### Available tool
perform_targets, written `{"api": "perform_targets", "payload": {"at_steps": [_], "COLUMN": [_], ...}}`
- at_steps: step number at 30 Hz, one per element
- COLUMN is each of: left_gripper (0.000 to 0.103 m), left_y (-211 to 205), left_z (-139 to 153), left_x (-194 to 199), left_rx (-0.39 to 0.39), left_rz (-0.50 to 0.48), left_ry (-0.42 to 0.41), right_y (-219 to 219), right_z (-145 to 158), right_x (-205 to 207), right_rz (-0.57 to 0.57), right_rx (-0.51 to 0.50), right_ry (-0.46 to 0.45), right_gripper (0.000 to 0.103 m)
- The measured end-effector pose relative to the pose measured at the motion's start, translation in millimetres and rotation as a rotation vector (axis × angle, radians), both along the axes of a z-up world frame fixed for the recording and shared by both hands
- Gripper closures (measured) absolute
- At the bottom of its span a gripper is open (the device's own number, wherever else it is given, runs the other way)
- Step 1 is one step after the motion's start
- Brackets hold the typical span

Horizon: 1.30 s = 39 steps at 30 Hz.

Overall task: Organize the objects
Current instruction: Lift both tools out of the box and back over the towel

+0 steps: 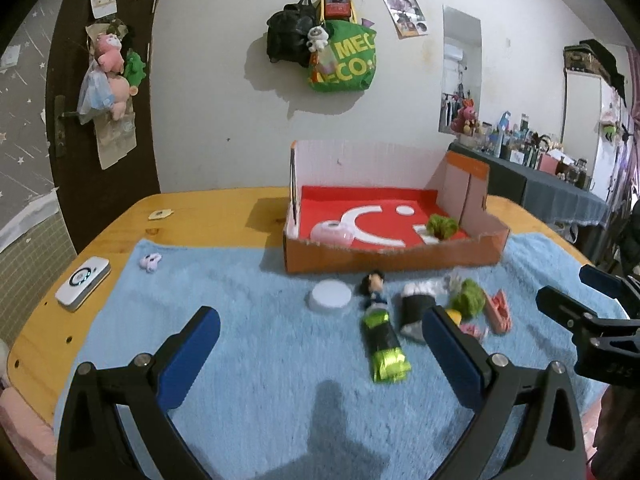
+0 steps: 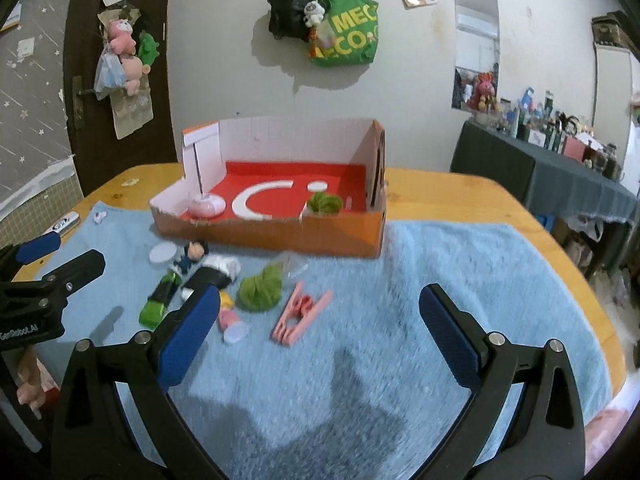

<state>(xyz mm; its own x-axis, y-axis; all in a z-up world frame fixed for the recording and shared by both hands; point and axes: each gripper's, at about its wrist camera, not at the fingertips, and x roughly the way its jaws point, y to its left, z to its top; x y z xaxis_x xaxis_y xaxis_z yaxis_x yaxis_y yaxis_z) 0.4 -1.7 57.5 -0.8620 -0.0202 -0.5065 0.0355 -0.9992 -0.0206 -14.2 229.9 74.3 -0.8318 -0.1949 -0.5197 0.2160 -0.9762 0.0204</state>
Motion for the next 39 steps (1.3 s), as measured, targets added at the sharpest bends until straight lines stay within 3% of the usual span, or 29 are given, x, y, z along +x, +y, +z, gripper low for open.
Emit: {"api": "perform_targets", "payload": {"at_steps": [10, 24, 39], "left_gripper": [0.000, 0.000, 0.000], "left_y": [-0.7, 7.9, 18.3], "left_z": [-25.9, -37.9, -38.2], "left_x": [9.6, 11.7, -23.4], "left_rx": [0.016, 0.006, -0.016], "left_rz": [0.030, 0.015, -0.033], "left_ry": [-0.061, -0.090, -0.193], "right_y": [-7.8, -8.1, -10.1], "right_z": [-26.2, -41.0, -43.4], "right_x": [16.6, 16.9, -17.7], "right_rz": [-0.031, -0.037, -0.038], "right_rx": [0.037, 0.030, 0.083], "right_ry": [-0.019, -0.067, -0.171], "right_gripper": [0.001, 0.001, 0.001]}}
